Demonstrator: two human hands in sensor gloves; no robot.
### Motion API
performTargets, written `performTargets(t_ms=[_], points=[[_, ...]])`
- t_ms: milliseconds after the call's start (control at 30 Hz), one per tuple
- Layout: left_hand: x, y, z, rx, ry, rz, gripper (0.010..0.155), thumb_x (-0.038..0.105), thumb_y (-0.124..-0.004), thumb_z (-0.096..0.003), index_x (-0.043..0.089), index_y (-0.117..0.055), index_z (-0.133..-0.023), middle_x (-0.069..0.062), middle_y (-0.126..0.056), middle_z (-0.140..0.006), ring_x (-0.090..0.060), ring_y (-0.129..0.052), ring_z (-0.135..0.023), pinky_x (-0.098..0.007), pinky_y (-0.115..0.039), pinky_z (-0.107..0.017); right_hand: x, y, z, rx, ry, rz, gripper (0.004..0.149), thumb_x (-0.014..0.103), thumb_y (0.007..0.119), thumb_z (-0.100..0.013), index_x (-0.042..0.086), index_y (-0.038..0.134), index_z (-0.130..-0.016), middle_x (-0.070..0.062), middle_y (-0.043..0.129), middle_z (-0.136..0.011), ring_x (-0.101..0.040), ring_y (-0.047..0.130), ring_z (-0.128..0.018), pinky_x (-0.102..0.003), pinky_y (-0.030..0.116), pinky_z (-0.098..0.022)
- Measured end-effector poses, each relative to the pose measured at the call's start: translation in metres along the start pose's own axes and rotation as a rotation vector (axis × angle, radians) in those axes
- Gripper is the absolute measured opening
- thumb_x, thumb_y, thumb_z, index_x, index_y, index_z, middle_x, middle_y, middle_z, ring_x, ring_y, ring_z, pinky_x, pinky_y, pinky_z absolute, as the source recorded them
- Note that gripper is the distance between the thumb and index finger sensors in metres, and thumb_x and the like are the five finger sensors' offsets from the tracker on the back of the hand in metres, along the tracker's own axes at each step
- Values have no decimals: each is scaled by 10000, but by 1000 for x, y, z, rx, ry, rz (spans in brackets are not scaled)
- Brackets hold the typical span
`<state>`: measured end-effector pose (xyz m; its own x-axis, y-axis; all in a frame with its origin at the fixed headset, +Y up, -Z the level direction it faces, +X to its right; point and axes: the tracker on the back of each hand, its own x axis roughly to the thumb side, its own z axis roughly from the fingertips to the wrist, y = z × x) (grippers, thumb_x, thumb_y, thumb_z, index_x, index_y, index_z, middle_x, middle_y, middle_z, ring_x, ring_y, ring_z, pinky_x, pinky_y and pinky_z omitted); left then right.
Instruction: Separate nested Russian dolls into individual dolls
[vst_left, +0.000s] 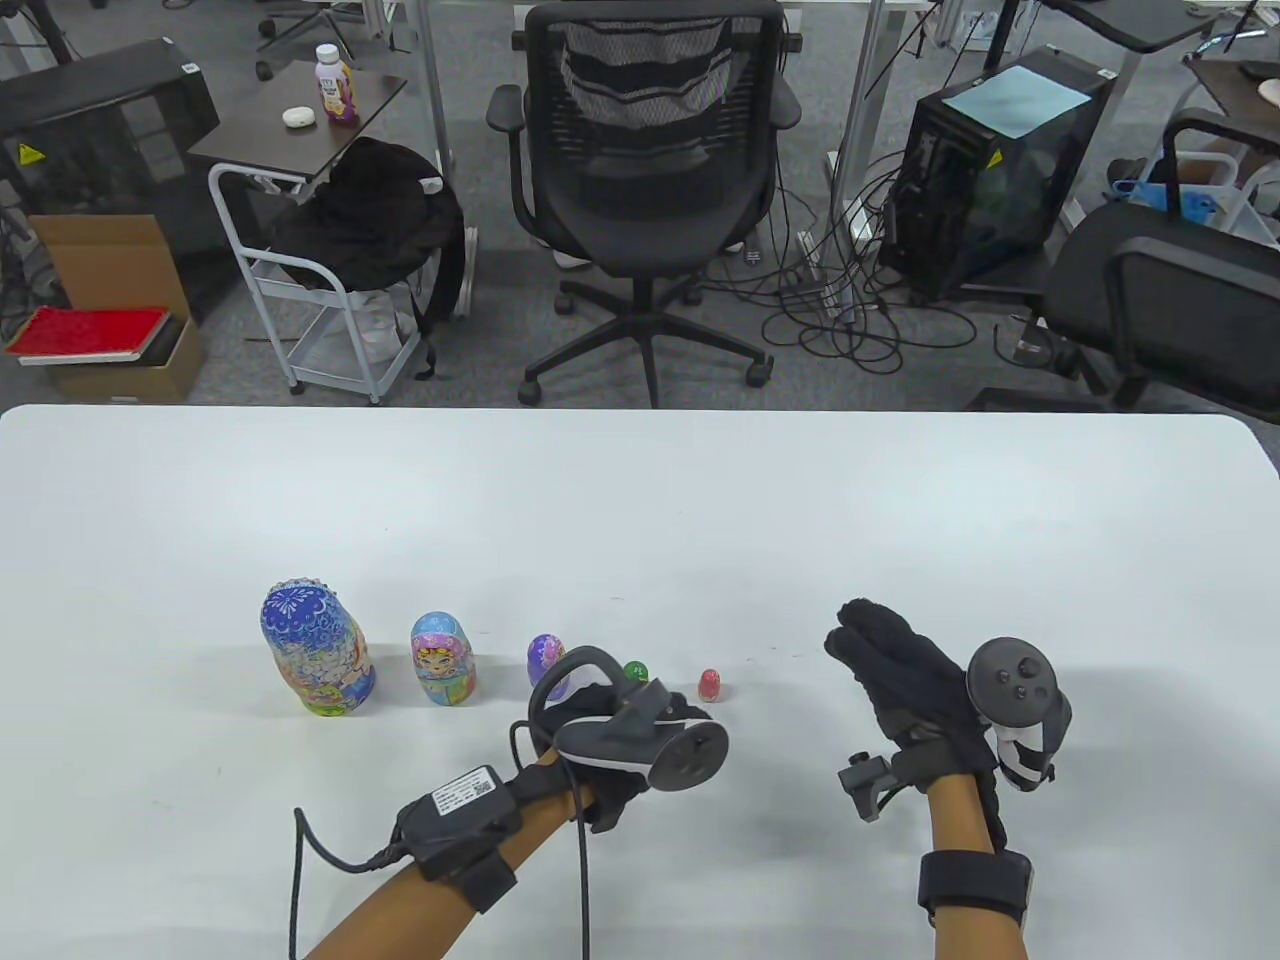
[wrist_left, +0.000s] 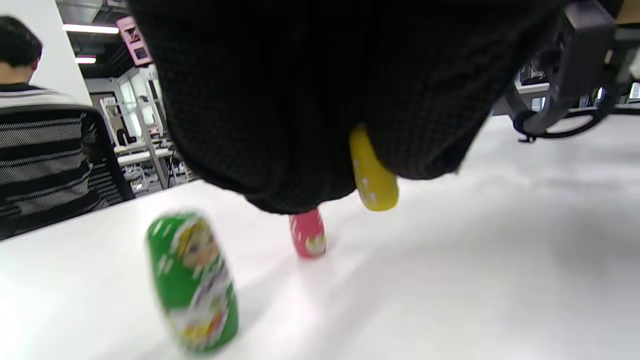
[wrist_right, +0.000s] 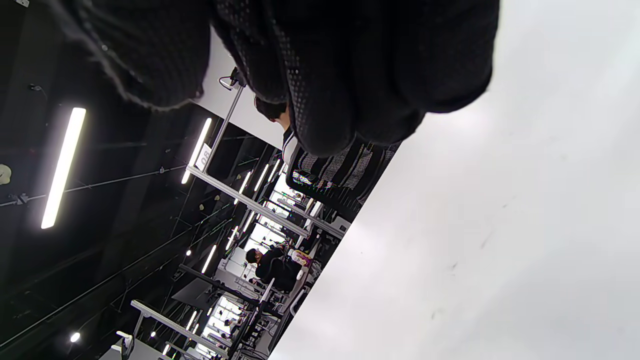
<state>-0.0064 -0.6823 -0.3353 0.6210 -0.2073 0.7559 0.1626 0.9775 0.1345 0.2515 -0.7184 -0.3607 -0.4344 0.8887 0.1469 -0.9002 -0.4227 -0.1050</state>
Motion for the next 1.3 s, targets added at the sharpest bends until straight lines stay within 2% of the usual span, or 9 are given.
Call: performTargets(t_ms=[100,200,400,567,733,1000,1300], points=[[5,9,-23,11,-14,-21,422,389,-921,-457,294,-858,-863,7,-1008,-810,-158,-1098,-631,-268,-985,-469,0,0,0,-5,2,-11,629,461,825,-491,59,753,-969,-218,986,-783,-439,928,-715,-504,815,-525],[8,9,-48,3,-28,-47,420,394,-918,-458,299,-857,-862,12,-1006,-813,-155,-1095,-637,-268,-983,-474,0,-3,-1,-24,-1,-30,629,465,824,-490,61,754,-967,-215,986,-783,-438,929,-714,-504,815,-525],[12,-12,-92,-58,-45,-40,413,407,-904,-465,311,-851,-863,23,-1001,-819,-158,-1084,-649,-285,-964,-486,0,-11,-1,-92,-18,-44,624,473,818,-493,66,759,-962,-208,990,-776,-430,931,-712,-498,816,-523],[16,-31,-116,-114,-60,-67,410,406,-896,-471,316,-846,-868,31,-999,-825,-156,-1079,-662,-289,-959,-494,-4,-21,-1,-173,-2,-54,621,477,815,-495,68,760,-958,-201,992,-770,-425,935,-706,-494,819,-519],[23,-39,-124,-135,-85,-99,410,408,-892,-475,319,-841,-872,40,-997,-831,-152,-1078,-669,-290,-957,-500,-13,-26,-1,-207,25,-45,620,478,812,-496,61,763,-953,-205,997,-758,-427,939,-694,-493,823,-508],[23,-48,-127,-155,-90,-120,404,396,-877,-488,320,-834,-883,40,-991,-844,-152,-1076,-682,-295,-955,-509,-15,-23,-2,-183,34,-41,619,477,814,-496,61,767,-952,-206,998,-758,-430,939,-693,-495,821,-509],[22,-47,-126,-174,-88,-115,454,434,-865,-489,310,-807,-922,12,-965,-889,-183,-1058,-719,-317,-942,-532,-17,-26,-3,-186,46,-50,621,478,814,-496,63,764,-955,-206,995,-763,-428,937,-698,-495,820,-512]])
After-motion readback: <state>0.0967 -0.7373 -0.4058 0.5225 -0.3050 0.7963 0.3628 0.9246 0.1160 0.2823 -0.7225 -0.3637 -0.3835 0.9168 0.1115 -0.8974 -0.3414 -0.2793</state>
